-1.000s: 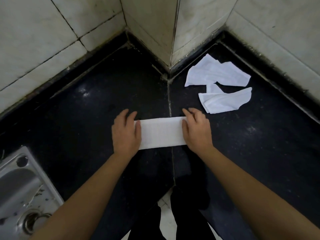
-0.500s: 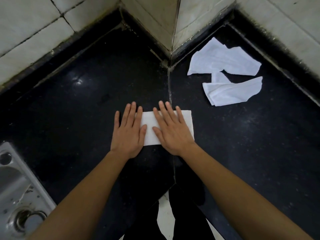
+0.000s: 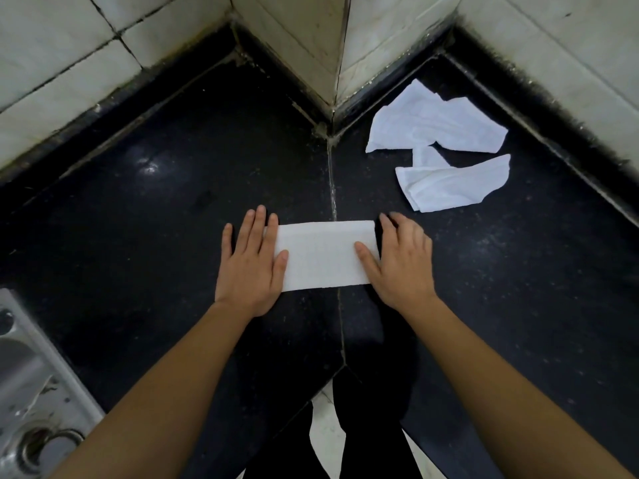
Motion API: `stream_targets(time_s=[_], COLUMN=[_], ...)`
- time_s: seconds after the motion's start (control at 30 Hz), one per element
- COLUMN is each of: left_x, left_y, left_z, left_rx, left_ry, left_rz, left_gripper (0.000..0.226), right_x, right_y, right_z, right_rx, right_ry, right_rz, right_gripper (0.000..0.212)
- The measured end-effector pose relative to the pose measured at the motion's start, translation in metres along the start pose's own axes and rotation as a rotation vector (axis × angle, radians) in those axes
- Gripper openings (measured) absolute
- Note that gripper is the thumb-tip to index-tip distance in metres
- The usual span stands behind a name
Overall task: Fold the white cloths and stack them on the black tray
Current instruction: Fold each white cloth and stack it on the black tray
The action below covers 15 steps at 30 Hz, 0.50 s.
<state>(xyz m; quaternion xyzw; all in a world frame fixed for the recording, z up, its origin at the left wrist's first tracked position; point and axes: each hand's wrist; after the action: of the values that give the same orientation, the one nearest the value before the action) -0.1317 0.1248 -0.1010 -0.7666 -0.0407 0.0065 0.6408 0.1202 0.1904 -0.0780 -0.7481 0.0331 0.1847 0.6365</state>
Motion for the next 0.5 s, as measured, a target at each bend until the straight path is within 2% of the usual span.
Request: stream_targets(time_s=[0.07, 0.13, 0.27, 0.4, 0.5], left_x=[0.0, 0.0, -0.001, 0.0, -0.001], left_y=[0.0, 0.0, 0.0, 0.0, 0.0], left_z=[0.001, 0.0, 0.0, 0.001, 0.0], left_rx=[-0.001, -0.001, -0.011, -0.021, -0.03], left_ry=[0.0, 0.004, 0.004, 0.007, 0.01], left_rz=[0.004, 0.006, -0.004, -0.006, -0.008], left_gripper=[0.065, 0.065, 0.065, 0.066, 0.066], right_x=[-0.004, -0.01, -0.019, -0.02, -0.017], right_y=[-0.011, -0.021, -0.029, -0.039, -0.043], right_z=[-0.002, 0.0, 0.01, 0.021, 0.024], right_rx=[0.07, 0.004, -0.146, -0.265, -0.279], right_ry=[0.112, 0.223, 0.391, 0.502, 0.541], right_rz=[0.067, 0.108, 0.247, 0.366, 0.494], right_gripper=[0.069, 0.059, 0.027, 0.021, 0.016])
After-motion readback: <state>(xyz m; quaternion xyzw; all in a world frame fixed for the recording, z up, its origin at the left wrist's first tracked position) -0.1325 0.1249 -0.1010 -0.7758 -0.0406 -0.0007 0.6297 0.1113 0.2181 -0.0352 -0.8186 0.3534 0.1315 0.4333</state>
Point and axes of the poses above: each hand's wrist, its own z-axis towards the middle knuckle, its own y-axis out of the palm, x = y × z, and after that the axes turned 6 degrees about z, right-handed
